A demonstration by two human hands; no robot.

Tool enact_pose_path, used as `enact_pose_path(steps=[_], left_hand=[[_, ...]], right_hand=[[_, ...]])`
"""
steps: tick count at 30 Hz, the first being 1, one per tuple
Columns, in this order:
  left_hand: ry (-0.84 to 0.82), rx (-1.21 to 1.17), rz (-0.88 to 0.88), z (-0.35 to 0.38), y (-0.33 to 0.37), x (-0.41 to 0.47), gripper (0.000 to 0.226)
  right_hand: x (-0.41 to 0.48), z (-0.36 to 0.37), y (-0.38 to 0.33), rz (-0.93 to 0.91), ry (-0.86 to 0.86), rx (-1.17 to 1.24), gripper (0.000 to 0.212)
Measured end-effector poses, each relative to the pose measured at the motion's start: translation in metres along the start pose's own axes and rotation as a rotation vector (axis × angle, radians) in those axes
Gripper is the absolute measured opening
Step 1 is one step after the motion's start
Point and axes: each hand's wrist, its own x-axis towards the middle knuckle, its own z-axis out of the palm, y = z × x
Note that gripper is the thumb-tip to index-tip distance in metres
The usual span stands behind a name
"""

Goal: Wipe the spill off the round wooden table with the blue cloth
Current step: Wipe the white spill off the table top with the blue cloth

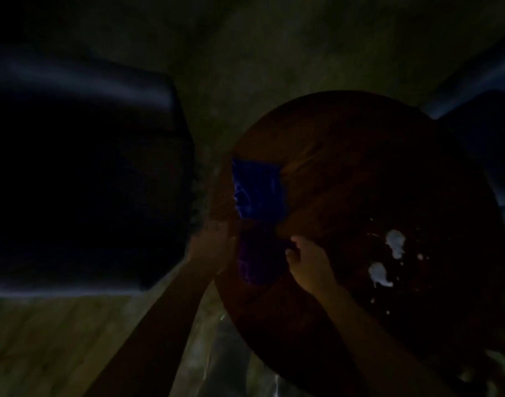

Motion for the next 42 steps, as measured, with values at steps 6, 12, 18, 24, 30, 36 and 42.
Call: enact_pose_path(steps=[6,12,18,24,30,36,42], left_hand=[[0.106,0.244,0.147,0.026,-0.013,0.061,0.075],[0.32,0.28,0.259,0.055,-0.045,0.089,0.077],[0.293,0.274,0.158,0.057,-0.043,0.086,0.078],[0.242,0.161,0.021,0.03,0.03,0.09,0.099],[0.122,0.319,0.273,0.078,0.147,0.088,0.083],[0.179,0.4,0.221,0.159,0.209,0.087,0.087],[0.203,0.53,0.064,0.163,0.22,0.092,0.085]], right_hand=[[0.09,0.032,-0.061,-0.221,0.285,-0.214,0.066],[0.157,0.054,-0.083,-0.406,0.308,-0.438,0.083],[0.17,0.041,-0.061,-0.528,0.293,-0.451,0.076],[0.194,-0.019,0.025,-0.441,0.428,-0.38,0.075],[0.203,-0.101,0.156,-0.281,0.489,-0.352,0.063],[0.181,-0.177,0.333,0.071,0.601,-0.282,0.06],[0.111,-0.156,0.418,0.189,0.581,-0.205,0.059]])
